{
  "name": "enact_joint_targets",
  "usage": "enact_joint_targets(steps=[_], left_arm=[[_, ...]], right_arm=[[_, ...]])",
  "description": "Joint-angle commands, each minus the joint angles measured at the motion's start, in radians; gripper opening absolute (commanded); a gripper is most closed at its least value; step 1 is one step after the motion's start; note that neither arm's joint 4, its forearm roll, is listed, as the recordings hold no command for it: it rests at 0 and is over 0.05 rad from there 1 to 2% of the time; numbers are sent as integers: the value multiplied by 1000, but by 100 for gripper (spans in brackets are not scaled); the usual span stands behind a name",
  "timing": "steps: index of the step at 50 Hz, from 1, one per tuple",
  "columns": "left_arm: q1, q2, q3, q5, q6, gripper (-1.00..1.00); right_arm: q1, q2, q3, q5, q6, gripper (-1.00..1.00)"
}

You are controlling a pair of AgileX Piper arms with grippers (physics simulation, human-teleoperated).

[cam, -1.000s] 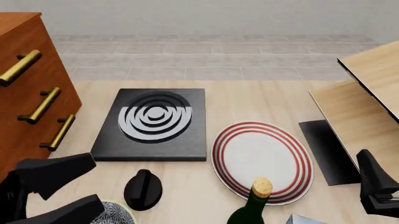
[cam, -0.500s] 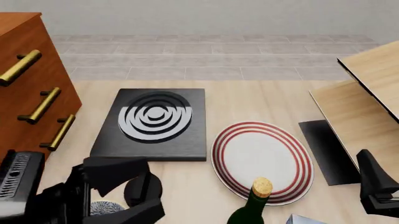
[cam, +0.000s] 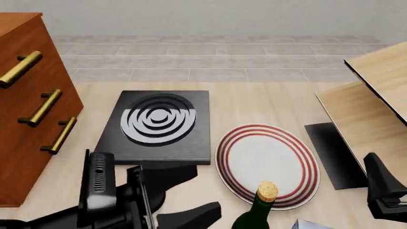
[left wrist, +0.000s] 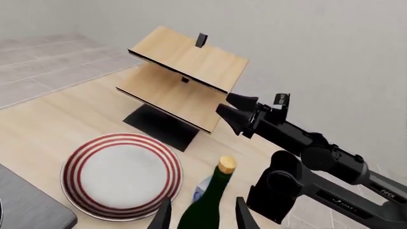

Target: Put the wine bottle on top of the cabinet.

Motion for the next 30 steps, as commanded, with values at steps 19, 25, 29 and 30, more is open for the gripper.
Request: enact_joint_targets(steps=[19, 25, 29, 30], left_arm=[[-33, 272, -70, -172, -23, 100], [-45, 316, -87, -193, -27, 100], [-47, 337, -100, -197, -22, 100], [-47, 347, -103, -201, -20, 100]], right_arm=[[0, 0, 0, 0, 0, 100], [0, 0, 0, 0, 0, 100], [0, 0, 0, 0, 0, 100], [0, 0, 0, 0, 0, 100]])
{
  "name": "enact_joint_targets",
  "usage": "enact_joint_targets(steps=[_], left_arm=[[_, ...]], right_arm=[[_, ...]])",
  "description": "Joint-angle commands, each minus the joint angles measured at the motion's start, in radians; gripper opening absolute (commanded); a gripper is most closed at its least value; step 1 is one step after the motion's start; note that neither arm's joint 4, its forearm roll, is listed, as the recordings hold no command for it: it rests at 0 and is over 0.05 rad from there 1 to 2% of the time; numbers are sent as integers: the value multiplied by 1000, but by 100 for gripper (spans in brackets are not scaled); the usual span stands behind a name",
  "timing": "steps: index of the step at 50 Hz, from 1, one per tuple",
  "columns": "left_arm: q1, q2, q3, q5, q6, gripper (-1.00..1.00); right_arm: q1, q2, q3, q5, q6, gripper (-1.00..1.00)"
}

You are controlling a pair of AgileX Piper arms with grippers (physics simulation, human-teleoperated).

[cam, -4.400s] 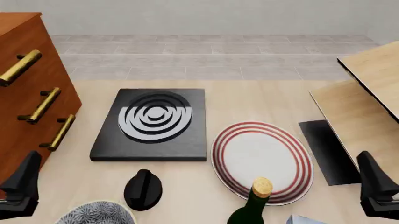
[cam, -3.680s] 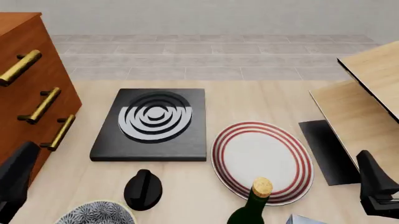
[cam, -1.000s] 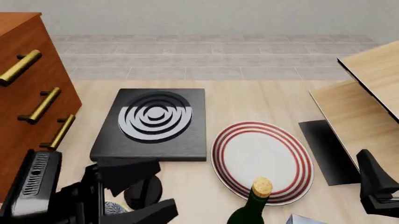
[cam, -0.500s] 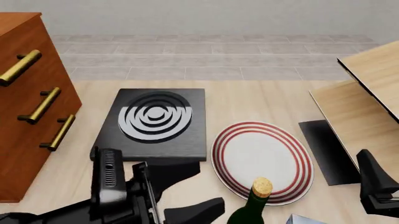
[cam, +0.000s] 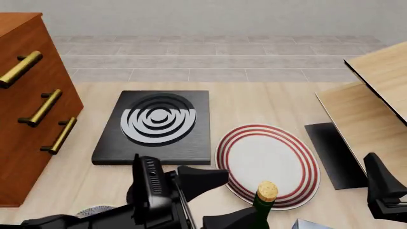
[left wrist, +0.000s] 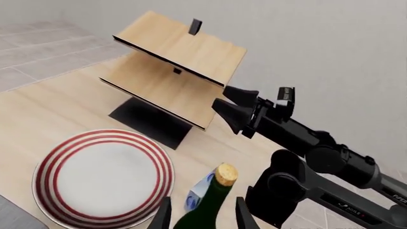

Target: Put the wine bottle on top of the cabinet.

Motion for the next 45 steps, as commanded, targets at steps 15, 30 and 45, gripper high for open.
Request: enact_joint_targets(steps=[15, 30, 45], left_arm=[[-7, 138, -47, -69, 5, 100], [-8, 199, -84, -79, 14, 100], [-9, 258, -125, -84, 24, 100]], right_arm=[[0, 0, 0, 0, 0, 100], [0, 0, 0, 0, 0, 100], [0, 0, 0, 0, 0, 100]])
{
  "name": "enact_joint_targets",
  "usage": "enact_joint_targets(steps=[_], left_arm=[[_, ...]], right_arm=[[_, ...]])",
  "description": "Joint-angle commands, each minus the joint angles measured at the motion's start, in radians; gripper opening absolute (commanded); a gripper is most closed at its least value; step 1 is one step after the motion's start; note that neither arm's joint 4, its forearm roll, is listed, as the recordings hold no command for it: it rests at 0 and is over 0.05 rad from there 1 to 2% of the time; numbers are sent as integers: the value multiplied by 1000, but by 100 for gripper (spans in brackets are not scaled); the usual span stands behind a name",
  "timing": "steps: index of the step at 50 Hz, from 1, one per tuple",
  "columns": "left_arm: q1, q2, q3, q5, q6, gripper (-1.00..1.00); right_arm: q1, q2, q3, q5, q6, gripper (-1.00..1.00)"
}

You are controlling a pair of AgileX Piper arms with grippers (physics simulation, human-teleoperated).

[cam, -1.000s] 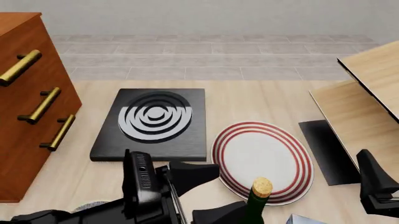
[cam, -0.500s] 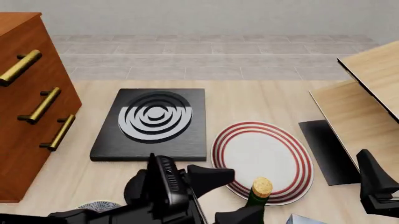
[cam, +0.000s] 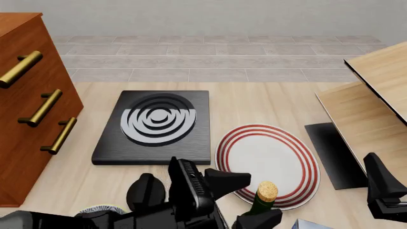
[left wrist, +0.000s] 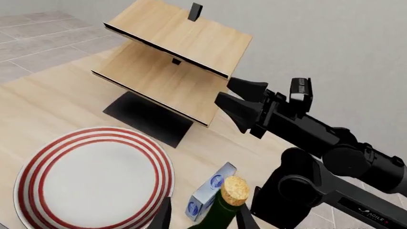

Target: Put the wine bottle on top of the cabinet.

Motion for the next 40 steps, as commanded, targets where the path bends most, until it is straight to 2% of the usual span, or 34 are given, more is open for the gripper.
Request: enact_joint_targets(steps=[1, 14, 21, 22, 24, 40], left_arm=[[2, 48, -25, -14, 4, 100], [3, 115, -47, -53, 13, 100], [33, 166, -71, -85, 29, 100], [23, 168, -65, -89, 17, -100], [58, 184, -85, -88, 15, -100], [83, 36, -75, -31, 38, -100]], right_arm=[[0, 0, 0, 0, 0, 100], [0, -1, 0, 0, 0, 100], [0, 0, 0, 0, 0, 100], [0, 0, 0, 0, 0, 100], [0, -1, 0, 0, 0, 100], [0, 0, 0, 0, 0, 100]])
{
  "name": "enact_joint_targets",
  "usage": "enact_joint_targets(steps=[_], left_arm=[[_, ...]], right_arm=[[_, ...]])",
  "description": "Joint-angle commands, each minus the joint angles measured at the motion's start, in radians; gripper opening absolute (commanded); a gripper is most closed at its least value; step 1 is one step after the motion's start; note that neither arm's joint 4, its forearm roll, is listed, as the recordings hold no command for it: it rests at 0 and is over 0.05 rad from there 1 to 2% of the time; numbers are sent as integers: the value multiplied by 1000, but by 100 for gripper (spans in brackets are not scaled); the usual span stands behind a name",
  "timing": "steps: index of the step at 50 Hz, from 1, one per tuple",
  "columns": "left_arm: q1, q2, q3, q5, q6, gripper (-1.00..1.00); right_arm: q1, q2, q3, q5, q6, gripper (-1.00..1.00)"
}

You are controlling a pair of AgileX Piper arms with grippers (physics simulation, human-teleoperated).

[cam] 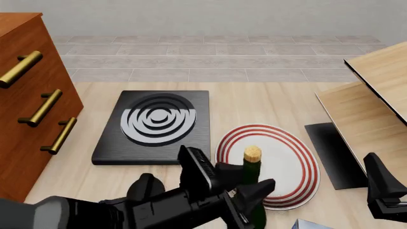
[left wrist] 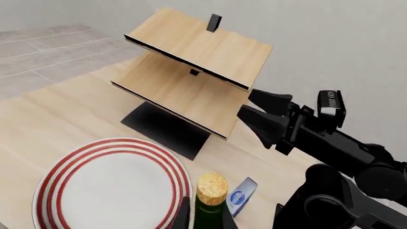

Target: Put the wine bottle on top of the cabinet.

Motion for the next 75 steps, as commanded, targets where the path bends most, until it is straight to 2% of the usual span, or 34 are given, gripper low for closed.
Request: enact_joint_targets(steps=[1, 15, 25, 35, 38, 58, 71, 75], left_arm=[[17, -85, -4, 39, 26, -100], [36, -219, -24, 173, 73, -100], [54, -283, -23, 222, 93, -100], [134, -330, -48, 286, 108, -100], [158, -363, -46, 300, 150, -100], [304, -556, -48, 429, 208, -100], [371, -666, -54, 511, 228, -100], [420, -698, -71, 536, 235, -100]], right_arm=[[0, 0, 0, 0, 0, 100], [0, 0, 0, 0, 0, 100], [0, 0, 0, 0, 0, 100], [0, 0, 0, 0, 0, 100], [0, 0, 0, 0, 0, 100], [0, 0, 0, 0, 0, 100], [0, 0, 0, 0, 0, 100], [0, 0, 0, 0, 0, 100]])
